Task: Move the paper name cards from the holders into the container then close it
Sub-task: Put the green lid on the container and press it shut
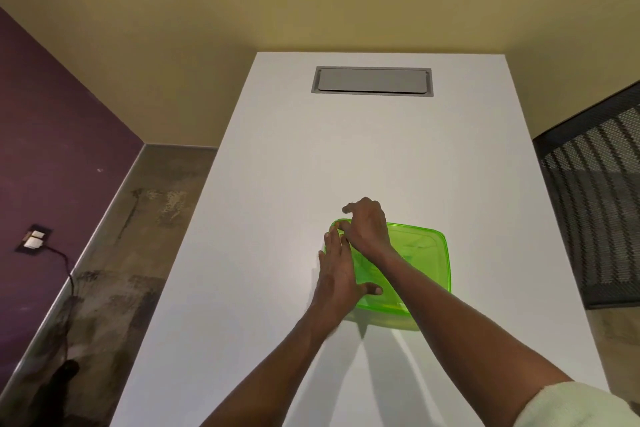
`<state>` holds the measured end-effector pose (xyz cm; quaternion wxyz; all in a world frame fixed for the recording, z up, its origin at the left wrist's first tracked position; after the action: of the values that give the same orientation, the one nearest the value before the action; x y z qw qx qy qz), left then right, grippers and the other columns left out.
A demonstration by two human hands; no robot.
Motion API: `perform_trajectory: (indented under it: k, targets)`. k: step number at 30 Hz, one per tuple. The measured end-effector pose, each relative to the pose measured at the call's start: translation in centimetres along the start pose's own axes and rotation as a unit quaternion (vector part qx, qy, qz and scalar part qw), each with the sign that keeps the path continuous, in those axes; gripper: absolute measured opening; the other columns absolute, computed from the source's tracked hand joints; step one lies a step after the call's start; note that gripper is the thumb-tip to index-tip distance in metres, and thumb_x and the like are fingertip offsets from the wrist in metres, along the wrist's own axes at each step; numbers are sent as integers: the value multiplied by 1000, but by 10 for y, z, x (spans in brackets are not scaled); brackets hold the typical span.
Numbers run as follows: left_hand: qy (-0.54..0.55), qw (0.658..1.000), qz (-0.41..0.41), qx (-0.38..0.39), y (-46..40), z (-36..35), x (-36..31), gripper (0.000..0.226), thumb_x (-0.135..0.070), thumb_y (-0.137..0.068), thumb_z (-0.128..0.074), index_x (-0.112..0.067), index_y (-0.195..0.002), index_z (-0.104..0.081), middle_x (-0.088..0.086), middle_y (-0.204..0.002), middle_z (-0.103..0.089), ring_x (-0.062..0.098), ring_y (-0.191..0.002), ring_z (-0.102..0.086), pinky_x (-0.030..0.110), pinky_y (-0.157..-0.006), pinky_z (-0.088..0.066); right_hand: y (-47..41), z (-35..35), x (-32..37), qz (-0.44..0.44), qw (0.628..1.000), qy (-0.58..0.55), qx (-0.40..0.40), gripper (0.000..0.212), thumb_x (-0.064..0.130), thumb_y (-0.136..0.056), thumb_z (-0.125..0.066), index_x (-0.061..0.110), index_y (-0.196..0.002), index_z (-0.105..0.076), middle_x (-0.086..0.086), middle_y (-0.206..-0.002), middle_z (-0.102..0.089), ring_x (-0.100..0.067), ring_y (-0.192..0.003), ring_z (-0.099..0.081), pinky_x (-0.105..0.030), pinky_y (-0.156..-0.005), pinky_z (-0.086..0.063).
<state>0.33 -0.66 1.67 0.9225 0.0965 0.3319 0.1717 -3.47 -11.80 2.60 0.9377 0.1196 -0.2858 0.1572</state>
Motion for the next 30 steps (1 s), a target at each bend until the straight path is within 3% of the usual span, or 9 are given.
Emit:
perform_trajectory:
  k: [4,8,10,12,17,20,23,26,30]
  targets:
    - [65,996,18,-66,10,22,21,82,-19,-79,-76,-5,-146,-31,16,-153,-28,29,-142,-27,28,-115,-22,36,7,-2,51,997,-22,-55,24,18,-84,-66,8,-106,-70,-10,-105,-63,-28,-105,-53,-37,-87,-42]
    - [213,949,215,-91,24,31,71,51,-18,-75,-80,-1,-119,-62,17,-109,-67,29,-100,-64,35,-93,-51,68,-1,-2,37,996,-82,27,18,20,-77,-75,10,-92,-75,-10,-88,-66,-22,-86,-58,-28,-73,-40]
    - [353,889,290,-33,31,19,85,31,-16,-76,-80,1,-100,-71,17,-87,-67,25,-77,-63,31,-73,-57,81,-11,1,45,992,-87,84,18,17,-69,-81,7,-82,-74,-10,-81,-68,-19,-75,-57,-25,-65,-37]
    - [447,832,327,4,35,9,87,22,-10,-80,-75,4,-97,-71,17,-82,-65,21,-65,-59,28,-67,-58,87,-18,3,41,989,-82,118,22,16,-64,-84,4,-79,-72,-11,-80,-69,-16,-71,-53,-26,-62,-36]
    - [513,789,338,1,38,3,88,22,3,-86,-65,8,-107,-66,21,-93,-66,23,-76,-65,29,-72,-59,93,-25,4,1,990,-73,120,28,17,-60,-87,6,-79,-69,-9,-83,-62,-19,-75,-52,-25,-62,-31]
    - [513,796,323,-14,44,2,91,26,4,-85,-65,9,-111,-64,27,-101,-67,29,-87,-65,32,-77,-58,96,-28,9,-3,992,-52,114,30,14,-61,-85,4,-82,-66,-13,-89,-60,-26,-82,-56,-27,-63,-33]
    - [489,819,295,-49,45,3,89,27,2,-85,-67,11,-111,-63,29,-105,-68,30,-86,-67,36,-80,-59,99,-34,18,46,989,70,122,30,19,-78,-74,2,-99,-60,-18,-106,-58,-32,-98,-55,-34,-73,-40]
    - [423,852,296,-89,43,6,87,24,-1,-83,-70,7,-106,-67,24,-98,-71,28,-76,-69,38,-78,-60,101,-38,25,89,975,167,117,26,15,-92,-57,0,-113,-51,-21,-117,-52,-32,-107,-51,-37,-85,-40]
    - [372,874,288,-123,47,9,82,21,-7,-82,-72,0,-102,-72,17,-93,-73,28,-82,-72,41,-82,-59,97,-36,29,96,970,183,126,27,13,-94,-55,-1,-116,-51,-22,-120,-51,-32,-111,-49,-38,-88,-41]
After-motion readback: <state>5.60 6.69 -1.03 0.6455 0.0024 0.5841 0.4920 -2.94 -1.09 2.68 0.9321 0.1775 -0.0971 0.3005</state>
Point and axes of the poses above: each hand's wrist, its own y-axis away from the middle knuckle, its own z-axis out of the back of the hand, x = y × z, the point moved 6 cm from there along -y, towards the middle knuckle
